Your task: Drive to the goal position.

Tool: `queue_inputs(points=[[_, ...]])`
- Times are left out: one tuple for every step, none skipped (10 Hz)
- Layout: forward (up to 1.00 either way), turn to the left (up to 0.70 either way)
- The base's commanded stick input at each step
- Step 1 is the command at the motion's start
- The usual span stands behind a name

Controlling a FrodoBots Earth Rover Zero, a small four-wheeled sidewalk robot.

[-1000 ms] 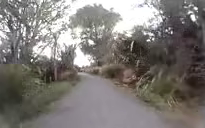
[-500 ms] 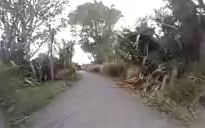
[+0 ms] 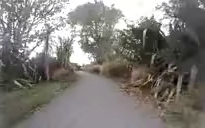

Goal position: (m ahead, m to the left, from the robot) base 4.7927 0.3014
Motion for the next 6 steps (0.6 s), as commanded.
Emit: queue_inputs(points=[[1.00,0.00],[1.00,0.00],[1.00,0.00],[1.00,0.00],[1.00,0.00],[1.00,0.00]])
